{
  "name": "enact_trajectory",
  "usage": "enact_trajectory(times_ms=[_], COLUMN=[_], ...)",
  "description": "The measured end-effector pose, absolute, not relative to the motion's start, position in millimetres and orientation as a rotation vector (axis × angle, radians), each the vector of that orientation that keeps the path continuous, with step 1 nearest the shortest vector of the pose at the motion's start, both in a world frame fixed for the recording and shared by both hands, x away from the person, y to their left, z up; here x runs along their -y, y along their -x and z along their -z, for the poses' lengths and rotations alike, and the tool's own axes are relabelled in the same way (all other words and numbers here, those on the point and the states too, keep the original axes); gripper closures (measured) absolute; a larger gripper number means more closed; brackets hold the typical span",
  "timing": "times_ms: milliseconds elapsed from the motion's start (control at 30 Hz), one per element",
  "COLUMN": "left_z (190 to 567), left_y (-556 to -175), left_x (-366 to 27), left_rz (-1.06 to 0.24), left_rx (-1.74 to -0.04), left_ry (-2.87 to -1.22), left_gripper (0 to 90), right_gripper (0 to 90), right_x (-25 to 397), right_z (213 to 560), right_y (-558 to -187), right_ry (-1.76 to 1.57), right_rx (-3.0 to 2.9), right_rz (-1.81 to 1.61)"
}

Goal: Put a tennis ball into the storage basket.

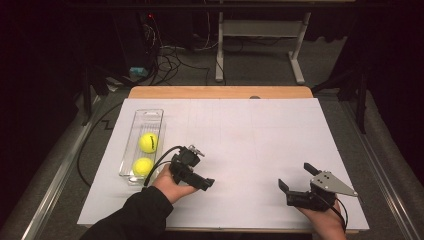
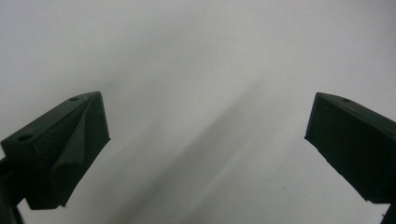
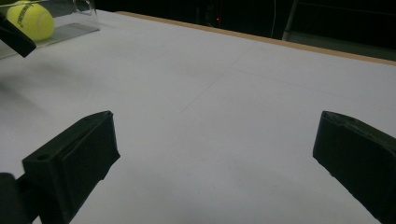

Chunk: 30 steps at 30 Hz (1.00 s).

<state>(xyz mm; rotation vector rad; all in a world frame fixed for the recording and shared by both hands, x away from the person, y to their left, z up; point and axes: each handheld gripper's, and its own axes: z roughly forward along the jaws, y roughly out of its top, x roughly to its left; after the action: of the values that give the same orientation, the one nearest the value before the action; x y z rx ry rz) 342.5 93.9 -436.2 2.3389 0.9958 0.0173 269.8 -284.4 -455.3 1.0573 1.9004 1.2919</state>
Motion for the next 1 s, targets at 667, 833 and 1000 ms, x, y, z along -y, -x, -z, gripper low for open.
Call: enact_trajectory(times_ms=[667, 833, 1000], left_z=[434.4, 424.9, 418.4], left_y=[-312.0, -308.3, -306.2], left_x=[-132.6, -150.0, -182.0], left_rz=[-0.176, -0.194, -0.239], left_rx=[-0.736, -0.739, -0.797], left_ry=[-1.937, -1.869, -1.8], left_gripper=[0.2, 0.2, 0.2], right_gripper=[0.1, 0.0, 0.1], right_x=[281.7, 281.5, 286.3], right_z=[450.6, 450.1, 447.8], right_y=[-265.7, -265.8, -264.4], right_ry=[-1.064, -1.08, -1.109], right_rx=[-1.877, -1.868, -1.839], right_rz=[-1.321, -1.326, -1.345])
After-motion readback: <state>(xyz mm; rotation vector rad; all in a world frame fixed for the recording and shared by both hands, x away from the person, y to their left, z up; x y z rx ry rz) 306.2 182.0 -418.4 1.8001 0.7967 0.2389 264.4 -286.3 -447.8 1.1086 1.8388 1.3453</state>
